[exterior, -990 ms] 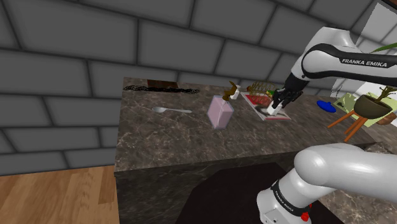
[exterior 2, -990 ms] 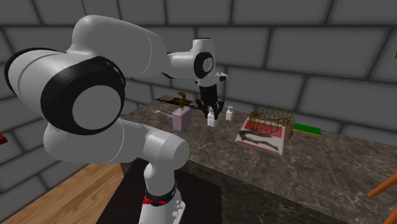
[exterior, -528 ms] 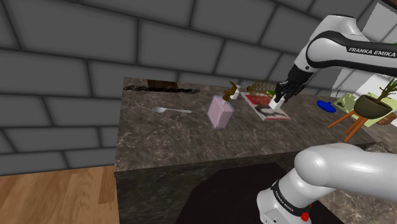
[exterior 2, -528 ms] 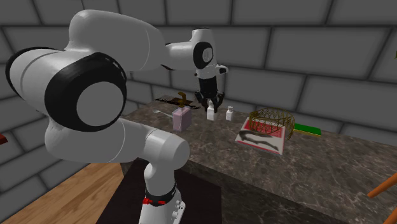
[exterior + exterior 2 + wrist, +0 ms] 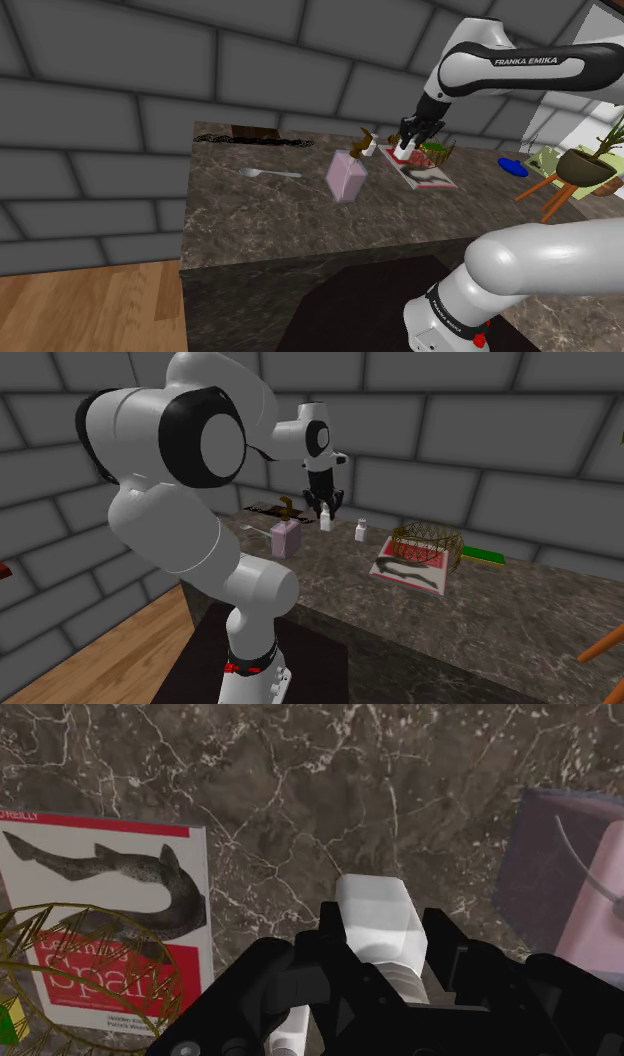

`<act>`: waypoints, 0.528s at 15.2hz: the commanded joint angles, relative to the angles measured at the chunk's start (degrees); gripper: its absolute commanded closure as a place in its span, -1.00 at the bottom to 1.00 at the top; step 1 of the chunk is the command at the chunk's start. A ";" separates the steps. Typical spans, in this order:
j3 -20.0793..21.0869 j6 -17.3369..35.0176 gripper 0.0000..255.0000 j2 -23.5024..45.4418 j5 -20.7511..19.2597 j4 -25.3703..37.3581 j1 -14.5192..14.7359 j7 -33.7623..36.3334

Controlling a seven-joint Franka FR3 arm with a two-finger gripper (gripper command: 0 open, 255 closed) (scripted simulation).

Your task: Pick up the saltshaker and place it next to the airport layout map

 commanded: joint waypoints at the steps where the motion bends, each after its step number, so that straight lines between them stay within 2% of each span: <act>1: 1.53 1.33 1.00 4.61 0.77 3.08 0.91 2.06; 8: 5.26 4.13 1.00 19.60 1.37 14.66 2.70 7.53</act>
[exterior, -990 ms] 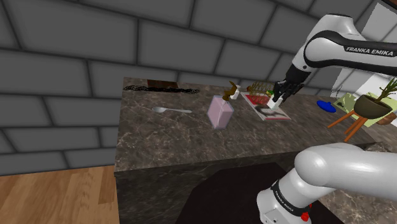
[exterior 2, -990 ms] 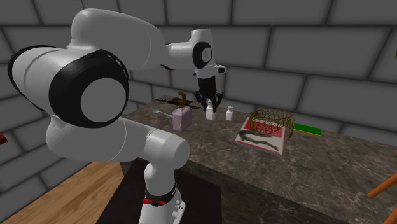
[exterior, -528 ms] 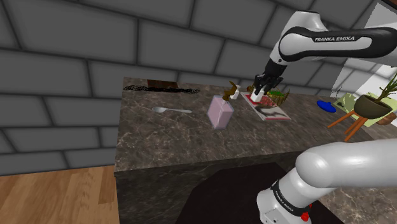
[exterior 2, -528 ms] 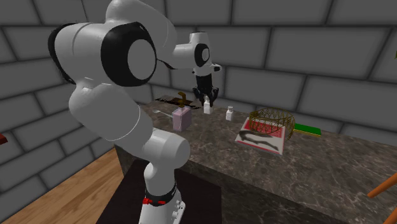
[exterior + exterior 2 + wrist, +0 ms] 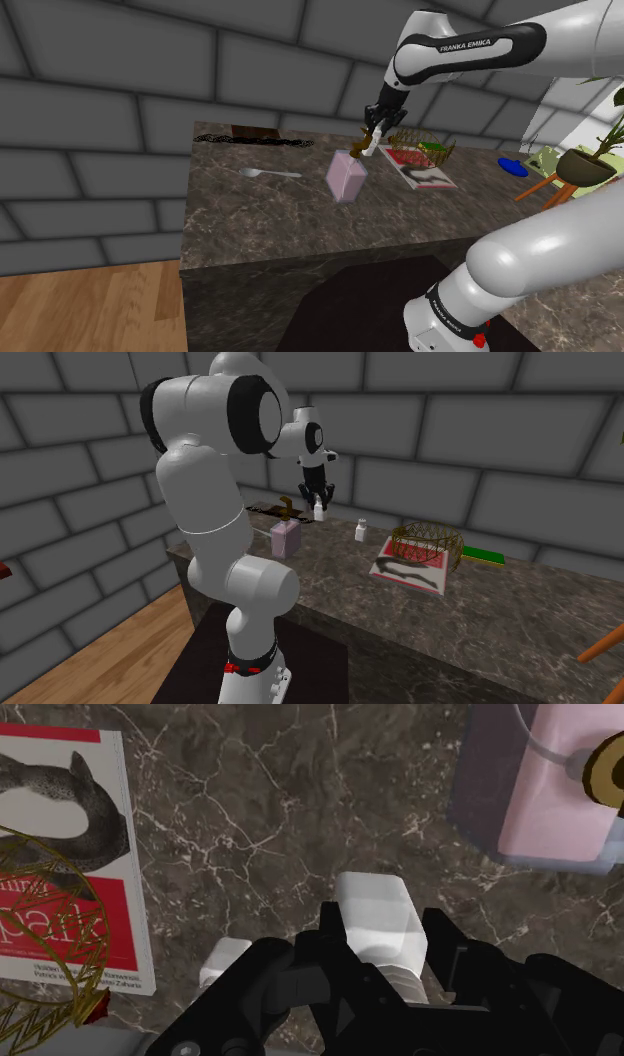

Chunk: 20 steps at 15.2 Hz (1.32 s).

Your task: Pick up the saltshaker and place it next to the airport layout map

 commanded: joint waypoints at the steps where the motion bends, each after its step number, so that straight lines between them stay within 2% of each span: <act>1: 0.82 0.25 1.00 3.84 -0.08 3.45 0.37 1.31; 12: 4.19 -2.76 1.00 27.67 -2.62 29.22 3.62 8.58; 16: 4.58 -6.06 1.00 37.15 -3.77 41.64 5.46 10.36; 20: 4.59 -11.13 1.00 48.02 -4.75 57.33 7.71 11.37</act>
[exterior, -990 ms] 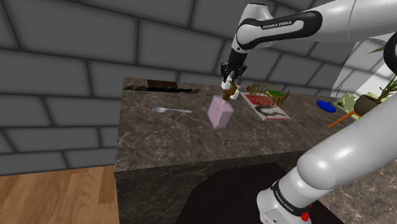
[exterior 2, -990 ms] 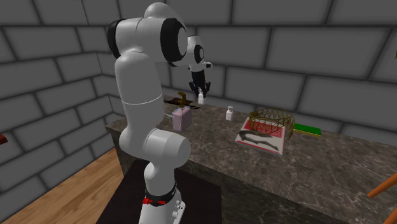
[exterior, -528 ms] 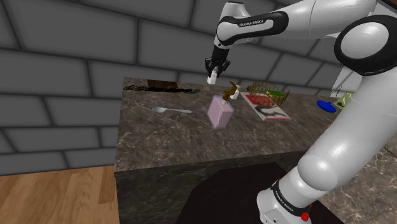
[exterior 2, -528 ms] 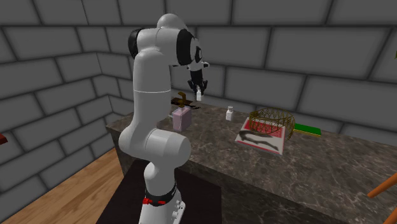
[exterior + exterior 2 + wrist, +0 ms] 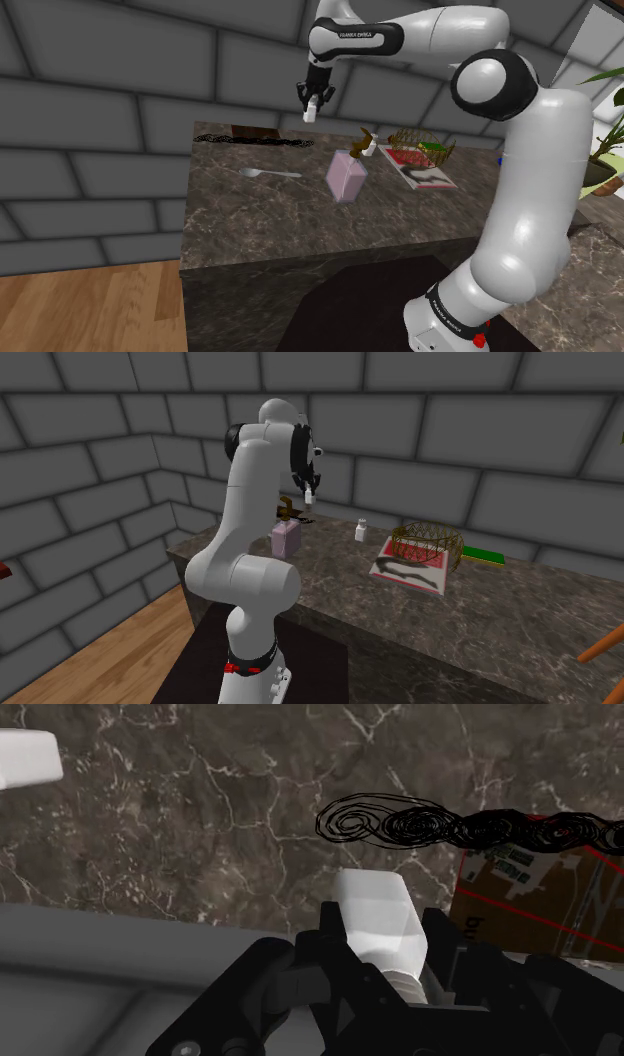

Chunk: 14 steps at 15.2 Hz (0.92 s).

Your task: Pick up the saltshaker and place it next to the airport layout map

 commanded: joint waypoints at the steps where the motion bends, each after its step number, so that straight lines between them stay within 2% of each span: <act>1: -0.11 -2.82 1.00 6.31 -0.49 9.05 1.21 0.31; 3: -0.35 -7.25 1.00 13.74 -0.85 20.88 2.72 0.20; 4: -0.55 -10.52 1.00 18.69 -0.99 29.14 3.66 -0.11; 5: -1.45 -19.47 1.00 30.71 -0.91 50.33 5.72 -1.63; 6: -1.32 -16.28 1.00 27.69 -0.87 44.05 5.27 -1.04; 8: -0.99 -13.24 1.00 25.76 -1.08 39.00 4.81 -0.45; 14: 0.01 -7.37 1.00 23.99 -1.98 31.16 3.81 0.78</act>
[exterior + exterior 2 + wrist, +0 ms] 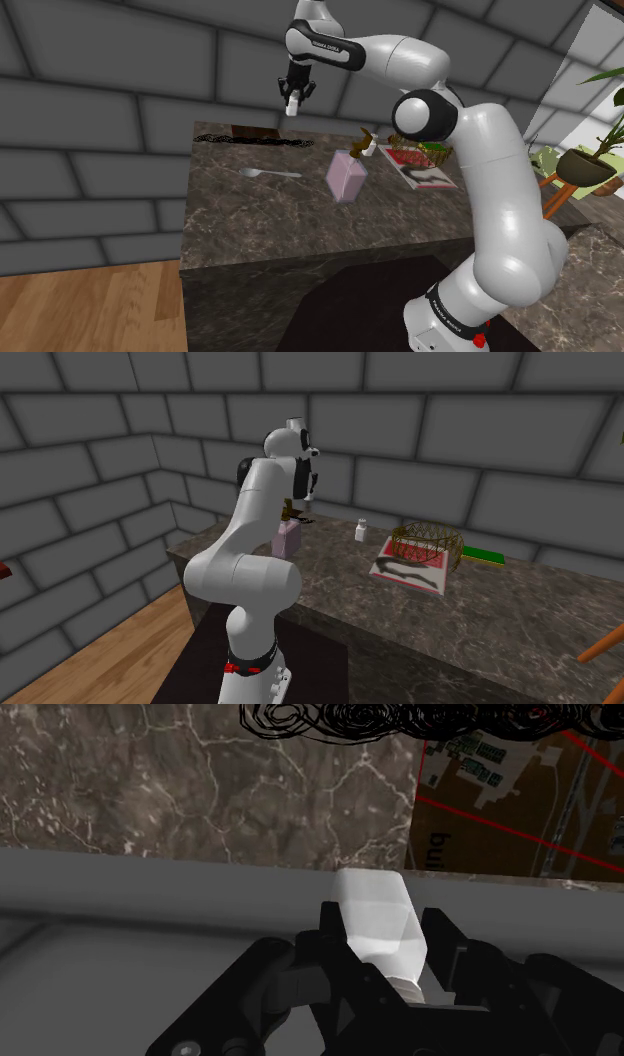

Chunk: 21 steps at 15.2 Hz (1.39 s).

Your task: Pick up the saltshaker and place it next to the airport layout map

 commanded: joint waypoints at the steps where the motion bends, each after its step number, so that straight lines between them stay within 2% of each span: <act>1: 0.06 1.57 1.00 2.21 -0.12 -2.52 -0.19 -0.66; 4: 0.10 3.83 1.00 2.18 -0.27 -4.86 -0.38 -0.26; 11: 0.86 3.76 1.00 2.23 -0.91 -4.83 -0.76 -0.04; 12: 0.65 1.53 -1.00 5.43 -0.86 0.81 -0.63 -1.00; 13: 0.85 4.36 -1.00 2.15 -0.87 -5.42 -1.29 -0.47; 14: 0.75 2.94 -1.00 3.15 -0.85 -2.95 -1.15 -0.84; 15: 0.77 3.24 -1.00 3.33 -0.93 -3.13 -0.80 -0.41; 16: 1.00 5.90 -1.00 -0.83 -0.90 -10.01 -1.71 -0.09; 17: 1.02 3.75 -1.00 2.24 -1.03 -4.83 -0.84 0.00; 21: 1.26 -3.60 -1.00 2.45 -0.92 2.79 0.20 -0.72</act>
